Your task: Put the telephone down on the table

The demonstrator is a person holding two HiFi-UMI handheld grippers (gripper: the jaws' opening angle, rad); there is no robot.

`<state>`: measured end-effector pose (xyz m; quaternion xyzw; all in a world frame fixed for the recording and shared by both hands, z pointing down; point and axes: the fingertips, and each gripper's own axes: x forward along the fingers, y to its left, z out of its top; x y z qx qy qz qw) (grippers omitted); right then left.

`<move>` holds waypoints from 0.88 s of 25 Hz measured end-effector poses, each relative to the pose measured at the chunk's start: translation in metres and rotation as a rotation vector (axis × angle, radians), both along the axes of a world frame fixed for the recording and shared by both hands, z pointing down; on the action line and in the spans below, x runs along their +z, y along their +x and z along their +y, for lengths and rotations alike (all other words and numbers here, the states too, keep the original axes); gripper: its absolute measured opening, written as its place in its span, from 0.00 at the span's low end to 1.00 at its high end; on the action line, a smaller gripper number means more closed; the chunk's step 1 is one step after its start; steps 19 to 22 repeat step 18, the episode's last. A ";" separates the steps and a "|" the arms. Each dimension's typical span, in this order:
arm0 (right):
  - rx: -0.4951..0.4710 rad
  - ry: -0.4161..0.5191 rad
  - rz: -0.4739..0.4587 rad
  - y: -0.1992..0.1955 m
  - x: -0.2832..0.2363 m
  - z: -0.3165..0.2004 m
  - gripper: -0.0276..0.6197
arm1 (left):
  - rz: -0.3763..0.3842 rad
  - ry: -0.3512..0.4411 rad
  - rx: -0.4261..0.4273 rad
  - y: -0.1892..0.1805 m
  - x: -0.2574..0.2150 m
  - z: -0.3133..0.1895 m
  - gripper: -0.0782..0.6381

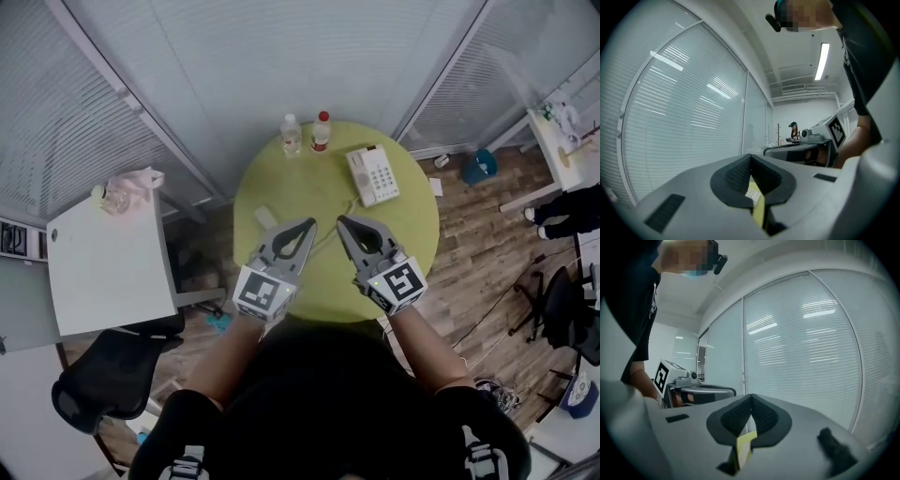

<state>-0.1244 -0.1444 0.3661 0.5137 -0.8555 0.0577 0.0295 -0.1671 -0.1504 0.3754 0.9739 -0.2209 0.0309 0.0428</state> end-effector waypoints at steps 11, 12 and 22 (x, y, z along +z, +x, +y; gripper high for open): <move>0.010 -0.007 0.003 0.004 0.003 0.004 0.07 | 0.019 0.023 0.026 0.015 -0.016 0.003 0.13; 0.012 -0.015 0.003 0.005 0.005 0.005 0.07 | 0.016 0.025 0.031 0.016 -0.015 0.004 0.13; 0.013 -0.007 0.017 0.006 0.005 0.008 0.07 | 0.015 0.014 0.044 0.020 -0.010 0.009 0.13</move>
